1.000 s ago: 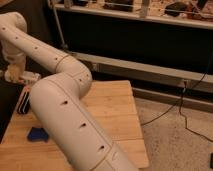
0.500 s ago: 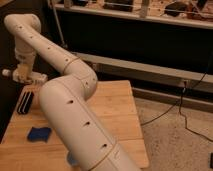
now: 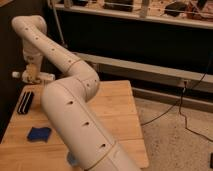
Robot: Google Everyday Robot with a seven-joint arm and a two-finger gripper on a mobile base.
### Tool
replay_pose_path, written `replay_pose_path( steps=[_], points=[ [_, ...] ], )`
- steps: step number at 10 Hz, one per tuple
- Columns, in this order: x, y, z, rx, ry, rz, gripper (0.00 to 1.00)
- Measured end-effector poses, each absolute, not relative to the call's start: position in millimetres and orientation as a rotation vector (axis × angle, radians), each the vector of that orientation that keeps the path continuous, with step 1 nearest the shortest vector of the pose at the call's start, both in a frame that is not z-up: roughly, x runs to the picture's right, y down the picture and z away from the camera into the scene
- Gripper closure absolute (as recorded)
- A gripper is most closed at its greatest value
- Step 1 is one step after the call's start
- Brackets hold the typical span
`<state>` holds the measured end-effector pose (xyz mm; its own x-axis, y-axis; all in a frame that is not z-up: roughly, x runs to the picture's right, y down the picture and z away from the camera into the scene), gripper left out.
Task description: Place the bottle in the ceramic bowl
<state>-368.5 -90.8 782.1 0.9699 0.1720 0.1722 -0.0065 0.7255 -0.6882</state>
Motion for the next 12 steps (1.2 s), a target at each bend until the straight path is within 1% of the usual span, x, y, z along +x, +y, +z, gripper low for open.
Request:
replay_pose_path(
  steps=[5, 9, 12],
  points=[
    [-351.8, -90.7, 797.0, -0.691, -0.184, 0.038, 1.0],
    [-325.5, -97.0, 795.8, -0.648, -0.155, 0.03, 1.0],
    [-300.8, -77.5, 796.9, -0.647, -0.108, -0.007, 1.0]
  ],
)
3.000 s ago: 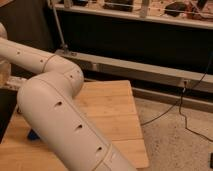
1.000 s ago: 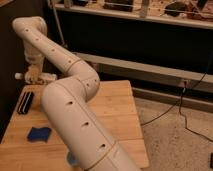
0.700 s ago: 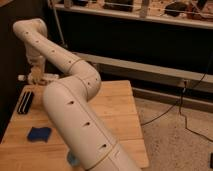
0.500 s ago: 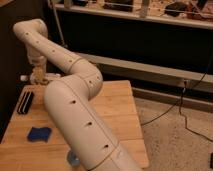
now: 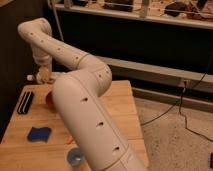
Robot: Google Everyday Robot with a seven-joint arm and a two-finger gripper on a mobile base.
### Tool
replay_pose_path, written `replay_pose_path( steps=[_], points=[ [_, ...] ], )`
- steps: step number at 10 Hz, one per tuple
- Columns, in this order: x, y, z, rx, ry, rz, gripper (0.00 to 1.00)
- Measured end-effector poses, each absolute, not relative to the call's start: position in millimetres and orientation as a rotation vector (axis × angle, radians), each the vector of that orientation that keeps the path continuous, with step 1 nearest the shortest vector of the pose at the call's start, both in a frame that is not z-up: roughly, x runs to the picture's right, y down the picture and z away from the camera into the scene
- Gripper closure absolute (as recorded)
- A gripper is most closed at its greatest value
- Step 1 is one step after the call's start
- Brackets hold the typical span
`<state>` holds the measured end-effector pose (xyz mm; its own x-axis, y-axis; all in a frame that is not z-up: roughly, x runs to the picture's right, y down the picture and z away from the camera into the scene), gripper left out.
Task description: Place the bottle in the ceramic bowl
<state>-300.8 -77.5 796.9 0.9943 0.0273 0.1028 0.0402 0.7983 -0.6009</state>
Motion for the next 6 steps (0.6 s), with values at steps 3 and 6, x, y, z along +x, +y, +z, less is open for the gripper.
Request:
replay_pose_path(
  steps=[3, 6],
  points=[
    [-292.1, -45.9, 798.7, -0.63, -0.067, -0.08, 1.0],
    [-307.2, -31.1, 796.6, -0.581, -0.046, -0.111, 1.0]
  ],
)
